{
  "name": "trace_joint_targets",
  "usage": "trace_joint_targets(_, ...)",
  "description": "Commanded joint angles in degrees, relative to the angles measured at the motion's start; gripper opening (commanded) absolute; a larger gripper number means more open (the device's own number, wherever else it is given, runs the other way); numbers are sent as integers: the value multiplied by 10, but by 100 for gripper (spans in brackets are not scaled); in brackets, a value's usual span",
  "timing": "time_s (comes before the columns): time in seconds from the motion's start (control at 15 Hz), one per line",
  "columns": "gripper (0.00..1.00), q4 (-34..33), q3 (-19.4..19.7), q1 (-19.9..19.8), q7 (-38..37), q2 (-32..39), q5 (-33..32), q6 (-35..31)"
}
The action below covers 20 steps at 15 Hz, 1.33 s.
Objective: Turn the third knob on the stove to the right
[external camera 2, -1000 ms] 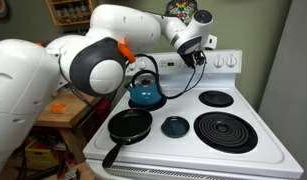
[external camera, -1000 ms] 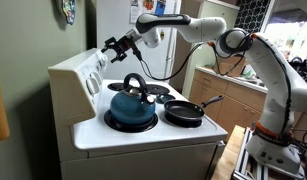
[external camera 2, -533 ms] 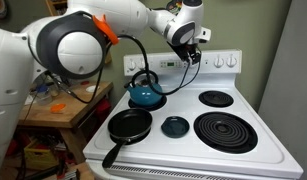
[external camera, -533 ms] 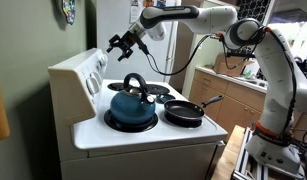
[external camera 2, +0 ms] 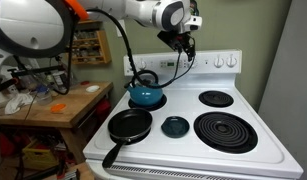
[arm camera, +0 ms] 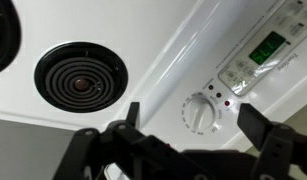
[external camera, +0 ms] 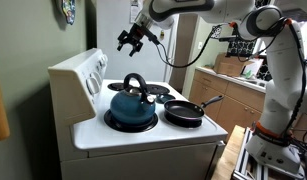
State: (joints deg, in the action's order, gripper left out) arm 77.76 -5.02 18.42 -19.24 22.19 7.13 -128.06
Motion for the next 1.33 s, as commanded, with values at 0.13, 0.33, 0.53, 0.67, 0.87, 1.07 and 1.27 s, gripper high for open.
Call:
trace_joint_targets(0.13, 100, 54, 21, 33, -71, -61, -135, 44)
trace_joint_targets(0.33, 100, 61, 17, 45, -91, -75, -184, 35)
trace_joint_targets(0.53, 100, 71, 17, 57, -116, -92, -228, 30)
trace_joint_targets(0.67, 100, 74, 16, 61, -132, -101, -249, 35)
trace_joint_targets(0.87, 100, 79, 15, 65, -157, -114, -271, 37)
trace_joint_targets(1.07, 100, 94, 12, 64, -178, -133, -276, 37)
trace_joint_targets(1.27, 100, 121, 12, 64, -209, -159, -275, 25)
